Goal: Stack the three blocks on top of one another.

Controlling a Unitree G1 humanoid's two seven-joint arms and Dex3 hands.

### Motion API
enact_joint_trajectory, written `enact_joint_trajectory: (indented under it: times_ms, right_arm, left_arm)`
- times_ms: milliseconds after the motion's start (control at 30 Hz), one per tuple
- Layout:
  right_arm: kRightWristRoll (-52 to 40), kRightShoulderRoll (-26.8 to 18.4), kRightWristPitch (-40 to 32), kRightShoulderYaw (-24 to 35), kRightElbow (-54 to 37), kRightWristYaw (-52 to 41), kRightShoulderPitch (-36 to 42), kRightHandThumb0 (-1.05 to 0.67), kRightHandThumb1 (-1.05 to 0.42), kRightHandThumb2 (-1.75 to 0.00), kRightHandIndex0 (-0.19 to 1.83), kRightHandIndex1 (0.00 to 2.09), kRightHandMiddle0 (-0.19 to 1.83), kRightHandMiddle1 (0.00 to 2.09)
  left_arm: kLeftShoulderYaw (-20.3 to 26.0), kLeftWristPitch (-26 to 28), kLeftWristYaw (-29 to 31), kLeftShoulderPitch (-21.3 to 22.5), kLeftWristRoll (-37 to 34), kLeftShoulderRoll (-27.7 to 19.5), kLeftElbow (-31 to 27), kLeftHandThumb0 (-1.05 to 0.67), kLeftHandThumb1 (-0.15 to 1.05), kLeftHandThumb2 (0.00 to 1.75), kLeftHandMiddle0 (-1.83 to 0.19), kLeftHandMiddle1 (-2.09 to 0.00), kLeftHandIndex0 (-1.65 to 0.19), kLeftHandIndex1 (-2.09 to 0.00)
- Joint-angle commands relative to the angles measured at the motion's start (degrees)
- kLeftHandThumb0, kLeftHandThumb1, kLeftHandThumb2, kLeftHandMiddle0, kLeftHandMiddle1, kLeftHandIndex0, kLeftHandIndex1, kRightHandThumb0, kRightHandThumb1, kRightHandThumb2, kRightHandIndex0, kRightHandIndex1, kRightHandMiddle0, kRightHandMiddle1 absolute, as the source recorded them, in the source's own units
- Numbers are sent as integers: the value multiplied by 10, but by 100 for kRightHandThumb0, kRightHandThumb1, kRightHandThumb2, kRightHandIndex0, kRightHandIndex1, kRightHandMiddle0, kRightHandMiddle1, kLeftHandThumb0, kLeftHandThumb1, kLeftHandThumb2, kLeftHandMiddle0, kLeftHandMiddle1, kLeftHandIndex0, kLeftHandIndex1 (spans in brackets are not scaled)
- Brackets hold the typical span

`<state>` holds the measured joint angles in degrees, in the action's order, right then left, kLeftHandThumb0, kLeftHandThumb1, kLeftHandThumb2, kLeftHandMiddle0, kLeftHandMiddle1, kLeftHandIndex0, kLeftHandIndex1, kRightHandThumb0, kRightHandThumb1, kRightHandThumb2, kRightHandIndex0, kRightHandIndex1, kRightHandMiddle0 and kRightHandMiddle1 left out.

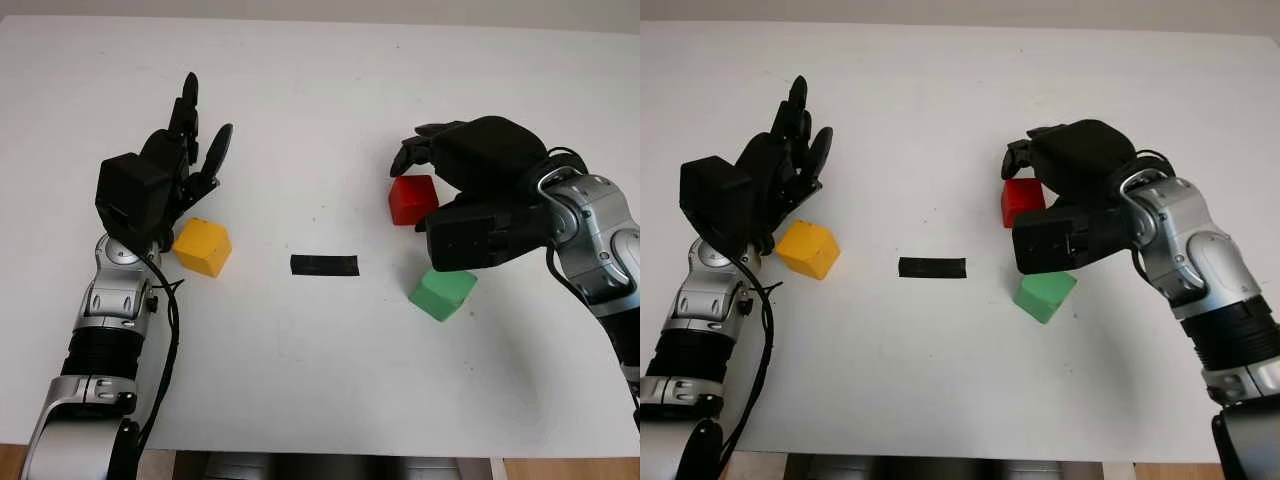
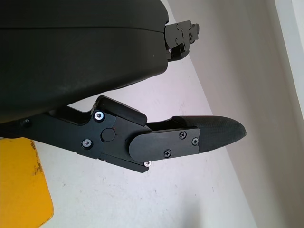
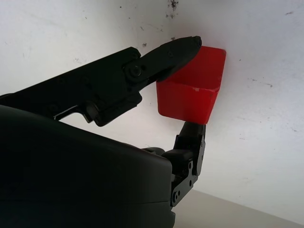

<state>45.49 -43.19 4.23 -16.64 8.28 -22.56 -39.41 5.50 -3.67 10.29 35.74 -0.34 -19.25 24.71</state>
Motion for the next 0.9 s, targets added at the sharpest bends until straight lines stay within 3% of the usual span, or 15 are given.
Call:
enact_joint_trajectory:
  times_ms: [0,200,433,867]
  right_arm:
    - [5,1,5,-2,-1,5,8,-53,-89,-6,31,9,37,95]
    - [13,3,10,0,3,16,9,-53,-89,-5,34,8,39,99]
    - [-24,10,28,25,11,63,13,-35,-94,-6,48,9,42,136]
    - [-208,61,-26,92,-64,-38,-13,-35,-95,-5,45,6,32,155]
  left_arm:
    - [2,-1,0,-9,0,-2,-11,-78,105,53,19,-1,18,-3]
    - [1,2,0,-8,3,-3,-13,-78,105,53,19,0,19,-4]
    - [1,-1,2,-8,1,-2,-12,-79,105,53,19,0,19,-3]
    - [-2,-8,2,-4,3,0,-6,-79,105,54,19,0,19,-1]
